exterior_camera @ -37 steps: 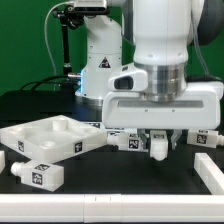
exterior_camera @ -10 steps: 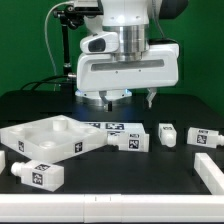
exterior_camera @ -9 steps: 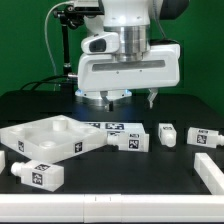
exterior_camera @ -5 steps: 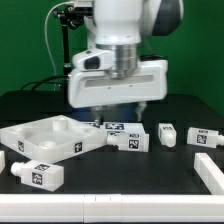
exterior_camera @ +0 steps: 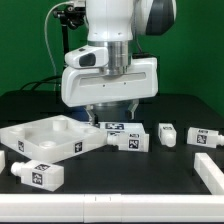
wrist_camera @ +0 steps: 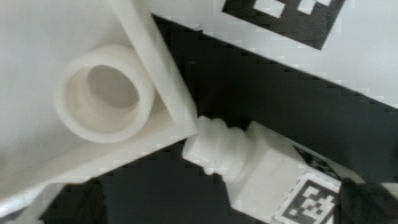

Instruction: Assemble one leg

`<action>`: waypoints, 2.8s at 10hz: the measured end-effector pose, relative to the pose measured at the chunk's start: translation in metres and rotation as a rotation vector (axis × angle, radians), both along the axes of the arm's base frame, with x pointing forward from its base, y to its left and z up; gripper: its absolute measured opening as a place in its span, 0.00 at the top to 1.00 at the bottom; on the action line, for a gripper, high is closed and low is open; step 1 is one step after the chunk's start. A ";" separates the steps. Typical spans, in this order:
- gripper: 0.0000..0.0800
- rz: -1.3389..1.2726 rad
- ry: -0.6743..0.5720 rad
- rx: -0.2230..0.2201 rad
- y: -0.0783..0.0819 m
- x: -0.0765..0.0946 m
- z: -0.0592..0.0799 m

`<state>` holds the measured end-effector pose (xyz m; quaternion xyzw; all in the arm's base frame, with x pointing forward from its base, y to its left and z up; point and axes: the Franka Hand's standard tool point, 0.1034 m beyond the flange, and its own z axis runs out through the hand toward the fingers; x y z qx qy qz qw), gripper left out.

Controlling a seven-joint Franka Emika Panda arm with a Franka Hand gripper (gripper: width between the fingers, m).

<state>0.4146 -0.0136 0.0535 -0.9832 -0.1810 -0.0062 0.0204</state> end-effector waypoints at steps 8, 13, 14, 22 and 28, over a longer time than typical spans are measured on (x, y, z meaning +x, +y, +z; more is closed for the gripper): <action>0.19 0.293 -0.039 -0.040 0.041 0.019 0.005; 0.19 0.498 -0.039 -0.055 0.066 0.015 -0.013; 0.19 0.499 -0.038 -0.055 0.066 0.014 -0.014; 0.34 0.532 -0.051 -0.049 0.049 0.011 -0.048; 0.67 0.543 -0.042 -0.045 0.052 -0.020 -0.037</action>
Offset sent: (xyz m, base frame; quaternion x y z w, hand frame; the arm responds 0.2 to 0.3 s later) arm 0.0000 0.0000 0.0000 0.0000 0.0000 0.0000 1.0000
